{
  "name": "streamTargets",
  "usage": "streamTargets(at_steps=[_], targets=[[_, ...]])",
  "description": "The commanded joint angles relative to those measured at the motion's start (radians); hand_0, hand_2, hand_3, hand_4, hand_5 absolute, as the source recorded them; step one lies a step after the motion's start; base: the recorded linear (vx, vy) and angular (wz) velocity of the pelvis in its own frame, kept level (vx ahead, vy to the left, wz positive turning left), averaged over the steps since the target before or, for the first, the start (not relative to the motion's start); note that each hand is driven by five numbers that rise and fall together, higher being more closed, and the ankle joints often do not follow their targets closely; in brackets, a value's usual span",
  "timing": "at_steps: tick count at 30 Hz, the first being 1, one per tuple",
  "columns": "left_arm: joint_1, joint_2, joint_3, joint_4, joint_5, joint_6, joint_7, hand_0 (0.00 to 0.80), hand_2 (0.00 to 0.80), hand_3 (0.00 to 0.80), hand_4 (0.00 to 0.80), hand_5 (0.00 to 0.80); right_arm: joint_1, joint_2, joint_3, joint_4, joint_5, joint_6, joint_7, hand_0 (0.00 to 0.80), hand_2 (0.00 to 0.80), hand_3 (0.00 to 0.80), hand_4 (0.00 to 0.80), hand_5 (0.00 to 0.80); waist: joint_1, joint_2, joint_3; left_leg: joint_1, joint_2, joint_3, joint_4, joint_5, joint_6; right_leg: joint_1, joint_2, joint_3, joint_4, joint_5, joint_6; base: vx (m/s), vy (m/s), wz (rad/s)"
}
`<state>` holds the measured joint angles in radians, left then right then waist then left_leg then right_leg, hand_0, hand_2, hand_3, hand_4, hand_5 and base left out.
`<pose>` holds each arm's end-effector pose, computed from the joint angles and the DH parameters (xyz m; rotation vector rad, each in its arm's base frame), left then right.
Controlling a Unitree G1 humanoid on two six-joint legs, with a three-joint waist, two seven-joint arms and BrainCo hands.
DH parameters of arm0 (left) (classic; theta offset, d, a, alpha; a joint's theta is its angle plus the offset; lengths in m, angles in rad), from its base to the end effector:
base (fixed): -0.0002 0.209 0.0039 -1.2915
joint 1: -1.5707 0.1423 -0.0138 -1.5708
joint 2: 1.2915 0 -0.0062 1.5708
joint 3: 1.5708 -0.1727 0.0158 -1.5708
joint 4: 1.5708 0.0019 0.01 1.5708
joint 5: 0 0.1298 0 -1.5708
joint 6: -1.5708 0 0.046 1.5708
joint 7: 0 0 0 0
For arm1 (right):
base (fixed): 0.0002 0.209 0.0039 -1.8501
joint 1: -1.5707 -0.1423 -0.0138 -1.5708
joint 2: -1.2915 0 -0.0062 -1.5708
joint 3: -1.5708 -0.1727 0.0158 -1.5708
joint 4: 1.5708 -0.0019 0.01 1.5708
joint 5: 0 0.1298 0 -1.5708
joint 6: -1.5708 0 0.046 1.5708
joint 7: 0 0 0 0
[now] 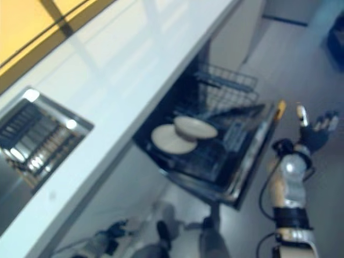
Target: Take plates into dishwasher
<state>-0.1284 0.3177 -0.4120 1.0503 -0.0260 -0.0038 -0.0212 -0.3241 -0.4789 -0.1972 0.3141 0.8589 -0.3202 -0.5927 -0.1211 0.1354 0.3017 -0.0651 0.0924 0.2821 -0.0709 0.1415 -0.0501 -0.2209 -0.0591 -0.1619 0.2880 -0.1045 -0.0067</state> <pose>0.1349 0.2113 -0.0745 0.4922 0.9662 -0.2117 0.2412 -0.2746 0.1233 0.5513 -0.3412 -0.8389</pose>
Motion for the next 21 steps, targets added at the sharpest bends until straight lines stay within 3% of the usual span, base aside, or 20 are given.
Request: streamTargets(at_steps=[1,6,11,16,21], targets=[[-0.038,-0.008,-0.008,0.032,-0.042,-0.026,0.009,0.0,0.0,0.0,0.0,0.0,-0.023,-0.022,-0.082,0.036,0.089,-0.106,0.067,0.0,0.0,0.0,0.0,0.0,-0.006,-0.02,0.025,0.003,-0.099,0.015,0.096,-0.211,0.06,0.119,0.036,-0.078,-0.172,-0.038,-0.027,-0.009,-0.04,-0.07],[-0.047,-0.008,-0.027,0.03,-0.057,-0.028,0.009,0.0,0.0,0.0,0.0,0.0,-0.029,-0.089,-0.104,0.228,0.119,-0.095,0.111,0.0,0.0,0.0,0.0,0.0,-0.003,0.017,0.044,-0.019,-0.104,0.006,0.111,-0.201,0.051,0.092,0.021,-0.093,-0.139,-0.051,-0.034,-0.018,-0.047,-0.02],[-0.059,0.002,-0.032,0.002,-0.058,-0.023,-0.001,0.0,0.0,0.0,0.0,0.0,-0.034,-0.127,-0.063,0.406,0.16,-0.007,0.279,0.0,0.0,0.0,0.0,0.0,0.002,0.049,0.073,-0.045,-0.112,-0.008,0.115,-0.182,0.042,0.061,0.01,-0.107,-0.116,-0.059,-0.042,-0.027,-0.054,0.05],[-0.068,0.014,-0.04,-0.023,-0.059,-0.021,-0.002,0.0,0.0,0.0,0.0,0.0,-0.052,-0.137,-0.029,0.544,0.205,0.061,0.45,0.0,0.0,0.0,0.0,0.0,0.014,0.061,0.091,-0.072,-0.113,-0.019,0.127,-0.174,0.04,0.032,0.005,-0.12,-0.094,-0.065,-0.046,-0.025,-0.073,0.06],[-0.076,0.023,-0.043,-0.059,-0.046,0.004,-0.014,0.0,0.0,0.0,0.0,0.0,-0.075,-0.117,0.017,0.593,0.17,0.136,0.523,0.0,0.0,0.0,0.0,0.0,0.028,0.065,0.103,-0.091,-0.111,-0.03,0.138,-0.169,0.039,0.009,0.002,-0.133,-0.075,-0.069,-0.051,-0.015,-0.061,0.03]])
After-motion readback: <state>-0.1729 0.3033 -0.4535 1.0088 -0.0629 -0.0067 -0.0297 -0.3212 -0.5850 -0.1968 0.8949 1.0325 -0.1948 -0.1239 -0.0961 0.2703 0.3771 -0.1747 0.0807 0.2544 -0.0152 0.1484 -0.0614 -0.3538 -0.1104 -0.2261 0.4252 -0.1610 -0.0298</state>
